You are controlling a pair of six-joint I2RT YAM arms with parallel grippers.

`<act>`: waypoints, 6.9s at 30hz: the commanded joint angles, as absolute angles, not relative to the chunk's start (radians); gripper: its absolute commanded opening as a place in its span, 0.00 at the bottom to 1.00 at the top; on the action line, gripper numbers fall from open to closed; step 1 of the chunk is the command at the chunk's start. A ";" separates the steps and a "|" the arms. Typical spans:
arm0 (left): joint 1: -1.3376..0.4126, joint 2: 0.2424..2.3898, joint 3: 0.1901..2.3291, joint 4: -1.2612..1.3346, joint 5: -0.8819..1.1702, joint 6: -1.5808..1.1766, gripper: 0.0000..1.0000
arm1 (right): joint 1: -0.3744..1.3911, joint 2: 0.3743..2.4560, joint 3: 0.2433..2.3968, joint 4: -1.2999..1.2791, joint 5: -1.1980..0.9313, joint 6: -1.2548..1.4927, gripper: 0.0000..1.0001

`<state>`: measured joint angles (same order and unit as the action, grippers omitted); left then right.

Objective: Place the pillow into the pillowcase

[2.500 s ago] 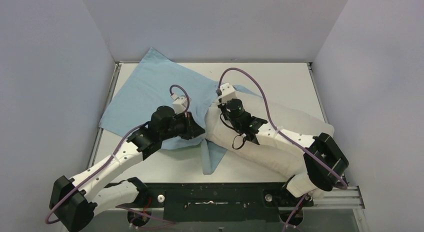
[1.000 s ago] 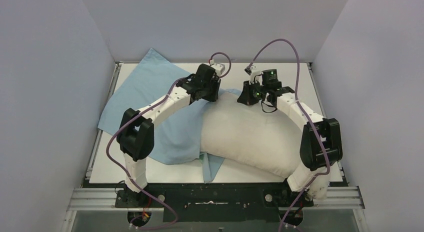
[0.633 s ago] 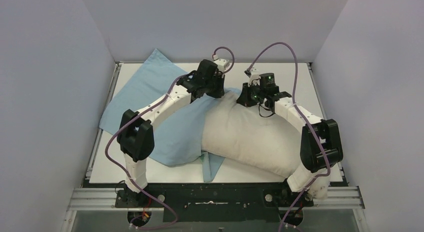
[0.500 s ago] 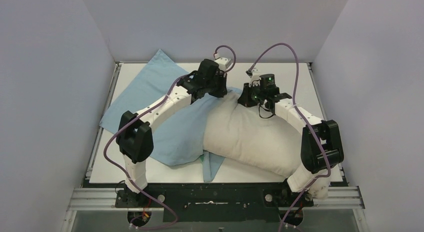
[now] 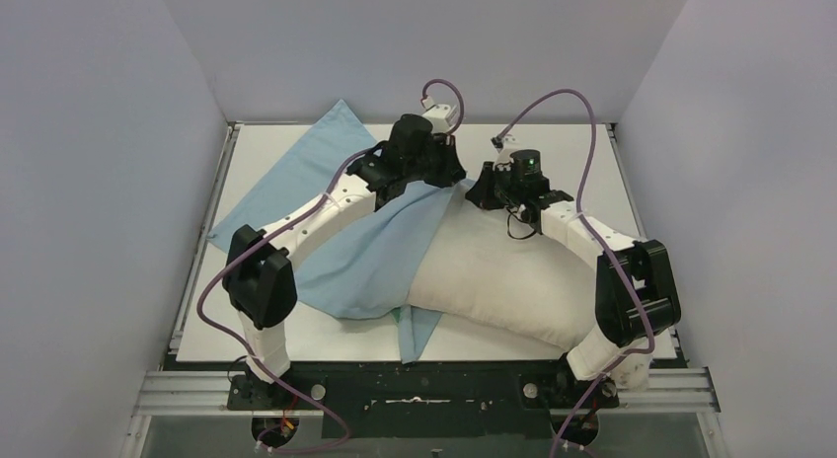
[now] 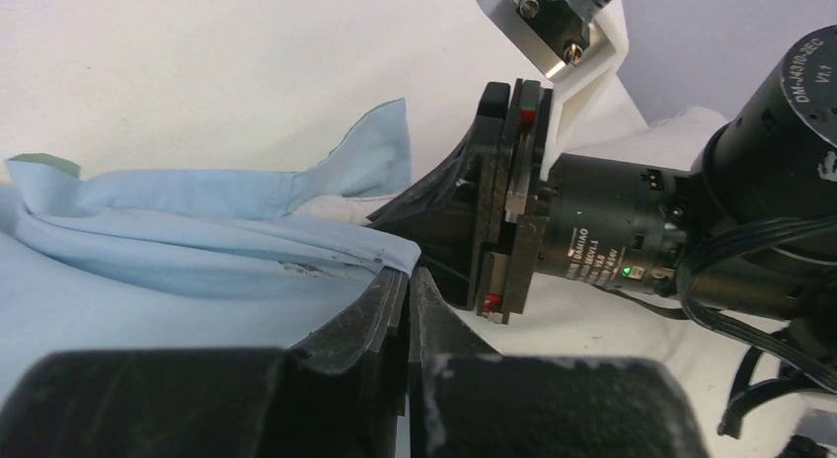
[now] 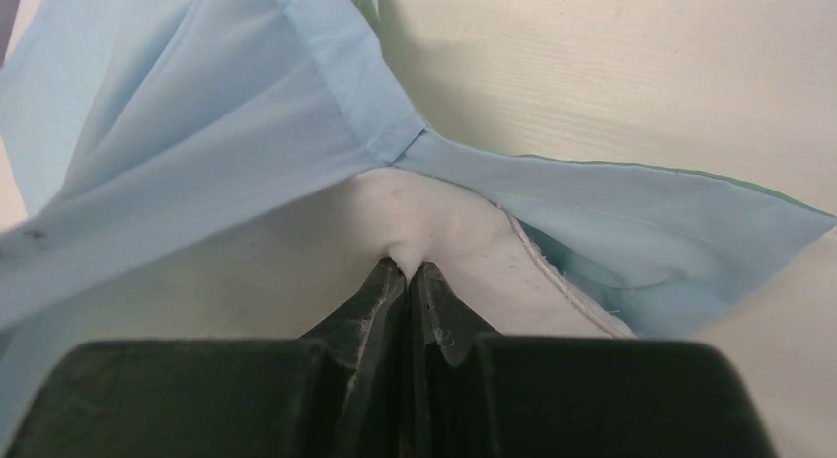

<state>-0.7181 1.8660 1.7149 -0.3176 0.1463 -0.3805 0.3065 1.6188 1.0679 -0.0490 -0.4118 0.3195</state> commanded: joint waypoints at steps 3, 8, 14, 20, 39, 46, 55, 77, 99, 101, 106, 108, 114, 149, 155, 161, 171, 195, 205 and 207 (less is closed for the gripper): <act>-0.752 1.788 1.603 0.099 0.282 -0.634 0.00 | 0.296 1.612 1.056 0.224 -0.255 0.533 0.00; -0.723 1.744 1.583 0.003 0.270 -0.581 0.00 | 0.296 1.611 1.054 0.264 -0.241 0.541 0.00; -0.645 1.580 1.468 -0.216 0.284 -0.478 0.35 | 0.298 1.475 1.096 -0.024 -0.311 0.290 0.38; -0.615 1.397 1.291 -0.347 0.208 -0.402 0.44 | 0.319 1.390 1.186 -0.329 -0.370 0.091 0.62; -0.683 1.101 0.833 -0.253 0.157 -0.546 0.46 | 0.707 1.370 1.055 -0.489 -0.298 -0.452 0.73; -0.717 1.195 0.824 -0.163 0.071 -0.498 0.49 | 0.724 1.420 1.057 -0.258 -0.149 -0.228 0.04; -0.718 1.248 0.933 -0.138 -0.034 -0.408 0.00 | 0.724 1.411 1.035 -0.034 -0.046 0.021 0.00; -0.745 1.125 0.803 -0.108 0.030 -0.596 0.12 | 0.721 1.549 1.063 0.348 0.183 0.325 0.00; -0.681 1.244 0.486 0.158 -0.089 -0.610 0.64 | 0.700 1.531 1.085 0.338 0.183 0.370 0.00; -0.668 1.321 0.514 0.174 -0.035 -0.590 0.64 | 0.702 1.529 1.086 0.335 0.189 0.371 0.00; -0.655 1.363 0.570 0.157 0.034 -0.555 0.12 | 0.701 1.520 1.061 0.355 0.216 0.392 0.00; -0.657 1.314 0.587 0.130 0.111 -0.573 0.00 | 0.699 1.524 1.050 0.400 0.233 0.395 0.00; -0.754 1.121 0.742 -0.130 0.124 -0.581 0.00 | 0.695 1.573 1.106 0.464 0.296 0.385 0.00; -1.218 1.123 0.739 -0.034 -0.261 -0.636 0.34 | 0.627 1.397 1.037 0.111 -0.081 0.247 0.51; -1.145 1.099 0.822 -0.152 -0.332 -0.564 0.43 | 0.483 1.352 1.174 -0.196 -0.271 0.162 0.70; -0.925 1.235 1.025 -0.253 -0.201 -0.473 0.43 | 0.292 1.450 1.301 -0.240 -0.466 0.162 0.82; -0.742 1.654 1.591 -0.466 -0.260 -0.230 0.57 | 0.239 1.778 1.472 -0.292 -0.631 0.103 0.79; -0.702 1.823 1.810 -0.310 -0.014 -0.284 0.00 | 0.418 1.619 1.151 0.040 -0.407 0.235 0.00; -0.694 1.701 1.651 -0.273 -0.055 -0.261 0.00 | 0.431 1.566 1.115 0.074 -0.352 0.283 0.00; -0.693 1.695 1.637 -0.265 -0.037 -0.270 0.00 | 0.430 1.558 1.106 0.085 -0.348 0.297 0.00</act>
